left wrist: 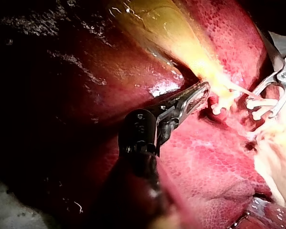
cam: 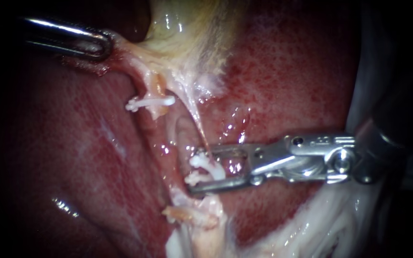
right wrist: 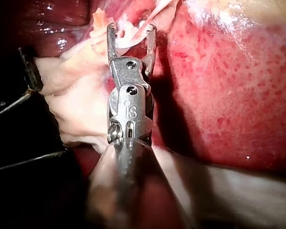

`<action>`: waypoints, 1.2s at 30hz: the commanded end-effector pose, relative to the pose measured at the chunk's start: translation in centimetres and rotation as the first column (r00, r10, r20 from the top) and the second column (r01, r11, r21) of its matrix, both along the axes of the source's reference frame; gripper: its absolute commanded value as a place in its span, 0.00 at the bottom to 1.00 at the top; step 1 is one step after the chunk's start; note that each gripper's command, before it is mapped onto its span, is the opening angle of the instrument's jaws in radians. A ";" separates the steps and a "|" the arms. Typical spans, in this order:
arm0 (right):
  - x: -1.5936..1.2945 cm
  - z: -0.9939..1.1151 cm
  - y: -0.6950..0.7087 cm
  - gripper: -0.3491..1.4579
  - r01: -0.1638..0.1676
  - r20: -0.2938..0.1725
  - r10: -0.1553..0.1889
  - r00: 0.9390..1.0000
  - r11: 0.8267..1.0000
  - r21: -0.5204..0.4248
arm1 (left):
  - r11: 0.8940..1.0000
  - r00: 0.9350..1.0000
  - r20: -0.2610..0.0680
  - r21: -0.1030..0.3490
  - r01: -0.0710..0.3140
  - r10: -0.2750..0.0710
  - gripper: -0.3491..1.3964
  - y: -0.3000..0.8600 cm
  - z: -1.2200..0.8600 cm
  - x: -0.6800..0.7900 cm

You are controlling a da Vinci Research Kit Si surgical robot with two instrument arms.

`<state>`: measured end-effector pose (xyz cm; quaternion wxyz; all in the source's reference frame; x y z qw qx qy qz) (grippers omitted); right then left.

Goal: Going back second clip right tube

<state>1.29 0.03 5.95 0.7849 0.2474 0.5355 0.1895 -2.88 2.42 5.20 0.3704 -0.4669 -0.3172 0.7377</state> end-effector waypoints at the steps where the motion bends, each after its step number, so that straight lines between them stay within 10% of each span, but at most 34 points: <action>1: -0.07 -0.03 0.02 0.47 0.006 -0.005 -0.006 1.000 1.000 -0.015 | 1.000 1.000 0.000 0.000 0.000 0.000 0.00 0.00 0.00 0.00; 12: -0.23 -0.10 0.07 0.47 0.015 -0.012 -0.015 1.000 0.999 -0.036 | 1.000 1.000 0.000 -0.001 -0.001 0.001 0.00 0.00 0.02 0.00; 36: 0.84 0.55 -0.25 0.47 0.043 -0.097 -0.032 0.995 0.993 0.112 | 1.000 1.000 -0.001 -0.001 0.001 -0.001 0.00 -0.01 0.03 -0.02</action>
